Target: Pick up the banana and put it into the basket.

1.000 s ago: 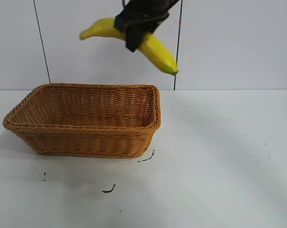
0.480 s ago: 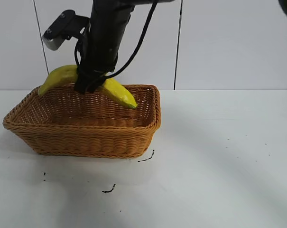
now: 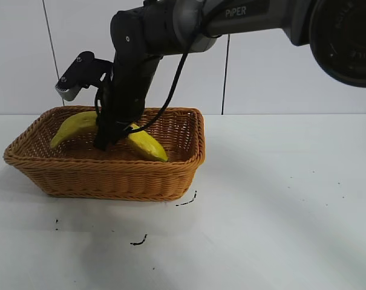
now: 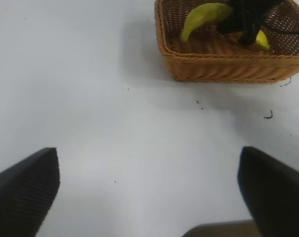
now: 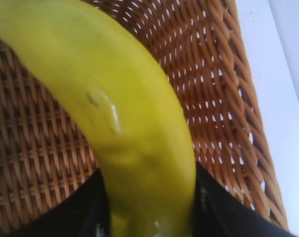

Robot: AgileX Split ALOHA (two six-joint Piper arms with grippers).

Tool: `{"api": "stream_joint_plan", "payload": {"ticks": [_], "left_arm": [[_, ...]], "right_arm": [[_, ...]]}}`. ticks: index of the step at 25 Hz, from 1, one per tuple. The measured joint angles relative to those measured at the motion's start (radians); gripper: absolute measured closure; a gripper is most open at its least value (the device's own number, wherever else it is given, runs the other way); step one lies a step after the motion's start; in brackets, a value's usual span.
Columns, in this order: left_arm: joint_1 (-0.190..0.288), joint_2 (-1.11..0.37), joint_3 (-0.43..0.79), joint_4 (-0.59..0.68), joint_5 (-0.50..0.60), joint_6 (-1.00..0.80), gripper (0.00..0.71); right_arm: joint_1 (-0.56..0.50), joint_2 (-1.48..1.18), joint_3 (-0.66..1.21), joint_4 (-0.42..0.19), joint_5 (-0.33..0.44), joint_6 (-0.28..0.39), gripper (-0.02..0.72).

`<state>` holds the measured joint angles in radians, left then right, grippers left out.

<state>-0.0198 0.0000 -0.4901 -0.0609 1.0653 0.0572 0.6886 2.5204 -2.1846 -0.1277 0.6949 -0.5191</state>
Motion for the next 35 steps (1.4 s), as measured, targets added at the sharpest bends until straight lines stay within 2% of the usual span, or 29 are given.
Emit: {"api": "stream_joint_plan", "payload": {"ticks": [3,7,10,12,18,20,25,35], "left_arm": [[0.0,0.0,0.0,0.0,0.0,0.0,0.015],[0.0,0.0,0.0,0.0,0.0,0.0,0.015],[0.0,0.0,0.0,0.0,0.0,0.0,0.015],[0.0,0.0,0.0,0.0,0.0,0.0,0.015],[0.0,0.0,0.0,0.0,0.0,0.0,0.015],[0.0,0.0,0.0,0.0,0.0,0.0,0.015],[0.0,0.0,0.0,0.0,0.0,0.0,0.015],[0.0,0.0,0.0,0.0,0.0,0.0,0.015]], "right_arm": [[0.0,0.0,0.0,0.006,0.0,0.0,0.374],[0.0,0.0,0.0,0.007,-0.004,0.004,0.135],[0.0,-0.006,0.0,0.007,0.001,0.032,0.064],[0.0,-0.025,0.0,0.007,0.031,0.091,0.051],[-0.012,-0.155,0.0,0.015,0.183,0.42,0.048],[-0.031,-0.184,0.0,0.039,0.228,0.478,0.048],[-0.139,-0.194,0.0,0.1,0.295,0.519,0.048],[-0.459,-0.194,0.0,0.102,0.369,0.527,0.048]]}}
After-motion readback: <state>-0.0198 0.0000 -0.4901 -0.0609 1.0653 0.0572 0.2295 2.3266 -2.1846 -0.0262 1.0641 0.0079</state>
